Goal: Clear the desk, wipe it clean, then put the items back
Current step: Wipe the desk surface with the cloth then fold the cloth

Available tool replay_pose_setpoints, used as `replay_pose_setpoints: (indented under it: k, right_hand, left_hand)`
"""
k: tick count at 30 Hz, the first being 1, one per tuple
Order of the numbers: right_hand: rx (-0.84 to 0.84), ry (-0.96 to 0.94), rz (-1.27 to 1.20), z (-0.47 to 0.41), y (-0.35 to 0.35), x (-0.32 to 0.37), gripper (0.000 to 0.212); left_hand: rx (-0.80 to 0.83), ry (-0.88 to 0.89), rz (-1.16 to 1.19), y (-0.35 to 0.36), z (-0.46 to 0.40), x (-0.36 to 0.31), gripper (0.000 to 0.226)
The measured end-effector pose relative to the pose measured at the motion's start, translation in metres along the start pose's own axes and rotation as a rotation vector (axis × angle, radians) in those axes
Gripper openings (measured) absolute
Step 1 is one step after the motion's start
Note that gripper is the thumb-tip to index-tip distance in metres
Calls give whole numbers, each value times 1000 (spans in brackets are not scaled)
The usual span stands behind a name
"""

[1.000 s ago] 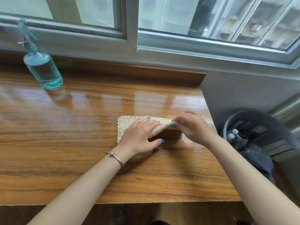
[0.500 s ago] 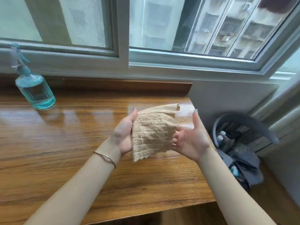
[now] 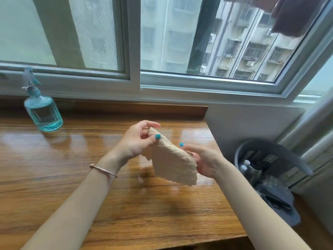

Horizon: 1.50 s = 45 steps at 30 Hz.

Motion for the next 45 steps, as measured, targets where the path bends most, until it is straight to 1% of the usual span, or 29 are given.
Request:
replay_pose_setpoints:
  k: [2,4,6,8,9,10,12,15,16,17,18,20,21,22,24,25,26,27,28,30,31,32,33,35,39,40,41,43,45]
  right_hand:
    - [5,-9,-20,2,-3,-1,49]
    - [-49,-120,-22,5,-10,11,44]
    - [-74,-275,48,10,-18,26,39]
    - [-53,-418,227,19,-20,41,34]
    - [-34,-469,336,23,-18,47,34]
    - [-25,-511,448,28,-15,51,35]
    - [-63,-585,638,34,-10,55,34]
    - [-168,-661,879,46,-11,60,19]
    - [-187,-654,921,51,-15,63,18]
    - [-190,-637,919,56,-21,66,18]
    - [-184,-615,885,59,-27,68,17]
    - [-187,-558,854,57,-40,66,10]
    - [-218,-539,897,51,-48,62,7]
    - [-266,-524,948,45,-56,56,11]
    - [-384,-517,1021,36,-70,36,26]
    - [-432,-530,1042,35,-72,26,31]
    - [-453,-549,1065,35,-68,15,34]
    - [-438,-565,1099,33,-61,3,35]
    - [-386,-559,1164,28,-50,-12,37]
    - [-212,-469,1376,12,-27,-45,49]
    - [-134,-396,1484,4,-21,-61,54]
    - [-91,-331,1555,-2,-18,-73,58]
    - [-85,-285,1589,-6,-17,-80,61]
    - [-87,-249,1615,-9,-12,-85,65]
    - [31,-279,1659,-5,7,-91,62]
    - [26,-270,1668,-7,-4,-88,61]
    - [-16,-240,1670,-12,-22,-82,61]
    - [-186,-120,1660,-23,-67,-68,61]
    - [-356,-5,1599,-31,-96,-56,60]
  left_hand:
    - [19,78,-66,2,4,-10,31]
    - [69,95,-93,6,7,-14,32]
    - [96,75,-162,10,9,-12,43]
    - [36,68,-247,10,9,-11,51]
    - [-16,86,-296,9,10,-12,49]
    - [-78,122,-366,9,12,-15,44]
    - [-201,198,-548,11,19,-21,30]
    - [-281,215,-747,14,28,-27,16]
    - [-274,206,-786,15,29,-29,10]
    - [-231,195,-781,18,27,-30,5]
    - [-160,171,-722,24,23,-30,4]
    - [7,85,-564,40,8,-23,8]
    - [61,43,-531,49,-2,-16,14]
    - [83,4,-534,55,-14,-6,27]
    - [39,-98,-565,58,-41,19,58]
    - [-16,-151,-567,53,-53,31,64]
    - [-79,-197,-555,46,-61,42,62]
    - [-145,-219,-557,39,-67,51,56]
    - [-201,-204,-605,33,-70,59,50]
    - [-243,-80,-801,28,-74,73,46]
    - [-227,-12,-912,30,-77,81,48]
    - [-198,33,-1010,33,-80,91,50]
    - [-177,51,-1086,36,-83,100,52]
    - [-187,54,-1162,36,-90,110,55]
    - [-224,83,-1160,35,-94,115,57]
    - [-223,90,-1153,35,-96,116,57]
    - [-218,93,-1146,35,-96,117,56]
    - [-224,90,-1139,35,-97,118,56]
    - [-247,94,-1121,36,-98,118,55]
Point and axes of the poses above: each hand's wrist, its own z-axis away from the middle knuckle, its own y-axis out of the palm, x = y × z, the point moved 6 cm from there along -z, towards the middle knuckle, and after that the axes turned 13 degrees about -y, right-handed, at the moved point
